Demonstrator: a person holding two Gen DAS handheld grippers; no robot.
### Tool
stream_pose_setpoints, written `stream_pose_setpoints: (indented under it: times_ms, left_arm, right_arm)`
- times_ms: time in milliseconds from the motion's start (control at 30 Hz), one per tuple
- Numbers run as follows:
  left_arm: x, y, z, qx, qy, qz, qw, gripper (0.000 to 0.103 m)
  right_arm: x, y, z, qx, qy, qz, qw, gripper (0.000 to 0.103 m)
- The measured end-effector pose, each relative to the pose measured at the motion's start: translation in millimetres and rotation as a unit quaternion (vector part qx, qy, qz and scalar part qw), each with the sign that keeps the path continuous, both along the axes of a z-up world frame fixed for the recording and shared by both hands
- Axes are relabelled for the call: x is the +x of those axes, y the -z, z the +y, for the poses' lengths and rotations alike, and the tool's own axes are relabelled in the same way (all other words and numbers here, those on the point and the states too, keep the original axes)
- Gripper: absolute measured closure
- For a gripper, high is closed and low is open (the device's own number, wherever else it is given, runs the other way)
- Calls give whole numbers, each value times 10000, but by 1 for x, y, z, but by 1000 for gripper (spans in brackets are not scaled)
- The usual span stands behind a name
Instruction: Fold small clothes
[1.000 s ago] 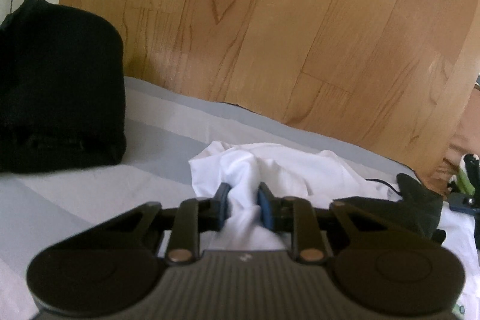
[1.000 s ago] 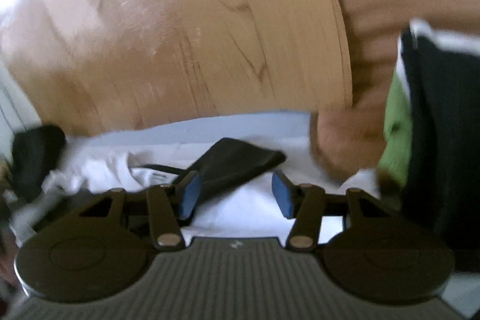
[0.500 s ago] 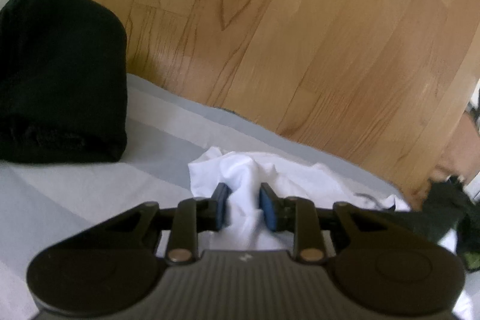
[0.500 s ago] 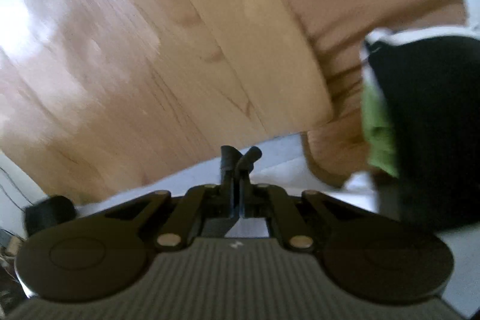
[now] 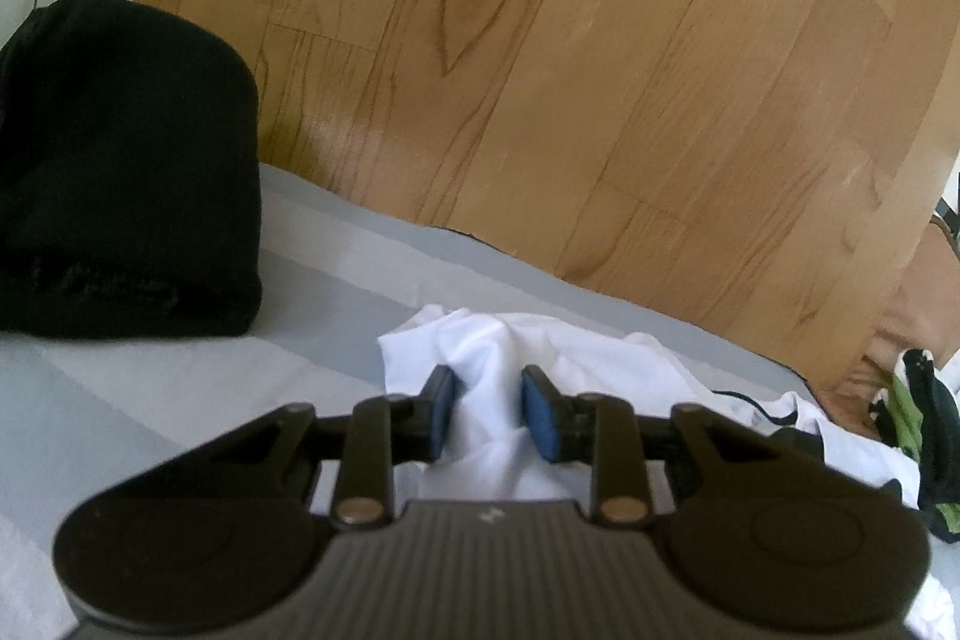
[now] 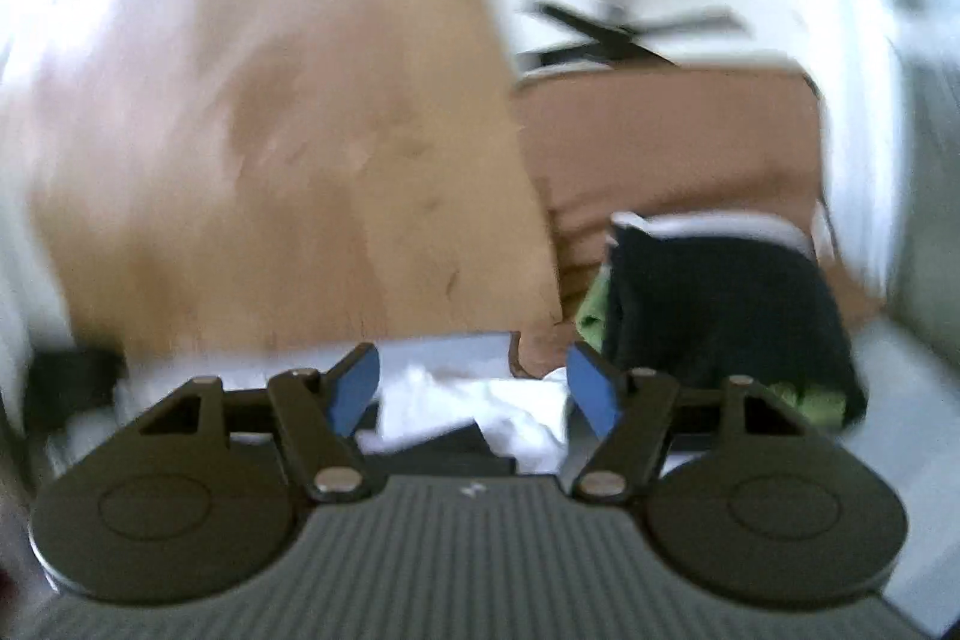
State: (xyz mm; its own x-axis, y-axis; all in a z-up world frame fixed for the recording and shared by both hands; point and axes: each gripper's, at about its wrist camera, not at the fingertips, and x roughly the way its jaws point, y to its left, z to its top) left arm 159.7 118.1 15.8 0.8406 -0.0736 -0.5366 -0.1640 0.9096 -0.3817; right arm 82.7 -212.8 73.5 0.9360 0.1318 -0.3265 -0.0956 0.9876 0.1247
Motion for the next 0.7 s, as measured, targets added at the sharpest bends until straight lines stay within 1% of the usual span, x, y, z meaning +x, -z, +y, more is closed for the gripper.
stream_pose_setpoints:
  times_ms: [33,67,100,133,167,200,233,267,333,367,400,433,467,500,567,633,700]
  left_arm:
    - [0,0,0,13,-1,4,10000,75]
    - [0,0,-1,22,0,10,10000,75]
    - [0,0,-1,32,3,19,10000,75]
    - [0,0,-1,34,5,25,10000,75]
    - [0,0,-1,31,4,29,10000,75]
    - [0,0,-1,23,6,34,10000,75]
    - [0,1,-1,11,2,39,10000,74]
    - [1,1,0,-8,1,44,10000,74]
    - [1,2,0,-37,0,51,10000,74]
    - [2,2,1,-46,-1,53,10000,74]
    - [2,2,1,-55,-2,56,10000,74]
    - [2,2,1,-59,-4,55,10000,74]
    - [2,2,1,-63,-11,52,10000,74]
    - [2,3,1,-66,-10,50,10000,74]
    - [1,3,1,-62,-18,36,10000,74]
    - [0,3,2,-82,-37,20,10000,73]
    - [0,3,2,-106,-37,24,9999,73]
  right_arm:
    - [-4,9,17,-846,-338,-109,9958,32]
    - [-4,17,32,-1578,-628,-155,9854,34]
    - [-2,28,45,-2245,-879,-122,9704,36]
    - [2,35,52,-2646,-1012,-14,9590,39]
    - [10,41,56,-2833,-1116,150,9524,47]
    - [20,46,55,-2834,-1189,363,9509,49]
    - [30,48,51,-2770,-1183,500,9523,49]
    - [40,50,46,-2713,-1154,578,9538,49]
    - [60,54,35,-2564,-1289,763,9549,47]
    - [69,55,32,-2465,-1332,905,9557,48]
    - [77,57,25,-2348,-1332,1053,9571,54]
    - [78,56,24,-2210,-1375,1171,9584,68]
    - [79,53,20,-2002,-1465,1274,9603,96]
    - [76,47,17,-1802,-1511,1356,9625,95]
    - [50,28,22,-1540,-1520,1309,9675,96]
    - [31,4,19,-963,-1740,1300,9714,96]
    - [18,-23,17,-509,-1851,1131,9749,96]
